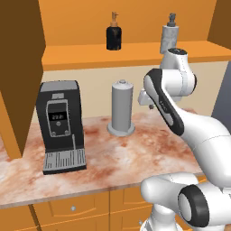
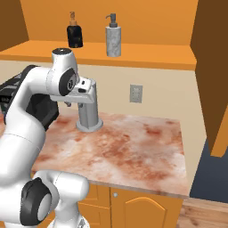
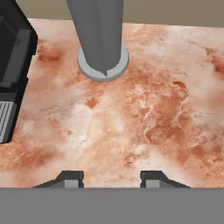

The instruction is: Locate and retrieve the soap dispenser and soap dispenser from the cabinet. Place them next to the sink.

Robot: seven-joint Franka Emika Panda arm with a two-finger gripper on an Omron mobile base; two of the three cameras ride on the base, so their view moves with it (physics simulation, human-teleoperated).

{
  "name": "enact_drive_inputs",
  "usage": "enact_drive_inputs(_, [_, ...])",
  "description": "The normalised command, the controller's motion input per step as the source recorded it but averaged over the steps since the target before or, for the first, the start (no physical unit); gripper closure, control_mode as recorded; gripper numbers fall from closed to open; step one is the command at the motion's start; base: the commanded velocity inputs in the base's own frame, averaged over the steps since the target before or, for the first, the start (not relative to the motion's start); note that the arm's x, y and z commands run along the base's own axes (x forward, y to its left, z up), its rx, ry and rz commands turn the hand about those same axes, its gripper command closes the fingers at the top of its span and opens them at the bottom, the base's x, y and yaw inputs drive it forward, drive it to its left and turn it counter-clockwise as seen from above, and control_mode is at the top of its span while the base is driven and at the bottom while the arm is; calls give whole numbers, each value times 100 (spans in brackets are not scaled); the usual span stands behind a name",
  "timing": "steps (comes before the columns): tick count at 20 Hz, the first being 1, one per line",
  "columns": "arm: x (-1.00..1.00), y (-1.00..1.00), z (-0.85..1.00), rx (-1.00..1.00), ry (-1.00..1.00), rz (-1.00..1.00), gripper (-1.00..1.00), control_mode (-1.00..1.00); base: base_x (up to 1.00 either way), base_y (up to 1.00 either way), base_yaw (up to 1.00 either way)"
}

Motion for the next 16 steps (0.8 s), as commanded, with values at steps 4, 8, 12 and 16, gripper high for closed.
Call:
enact_drive_inputs(4, [4, 7, 0, 0, 0, 0, -100, -100, 0, 0, 0])
enact_drive_inputs(8, [-16, 1, 14, -2, -9, 5, -100, -100, 0, 0, 0])
enact_drive_inputs(12, [-41, 3, 25, -1, -29, 3, -100, -100, 0, 0, 0])
enact_drive_inputs(16, [-34, 12, 42, 5, -34, 6, -100, -100, 0, 0, 0])
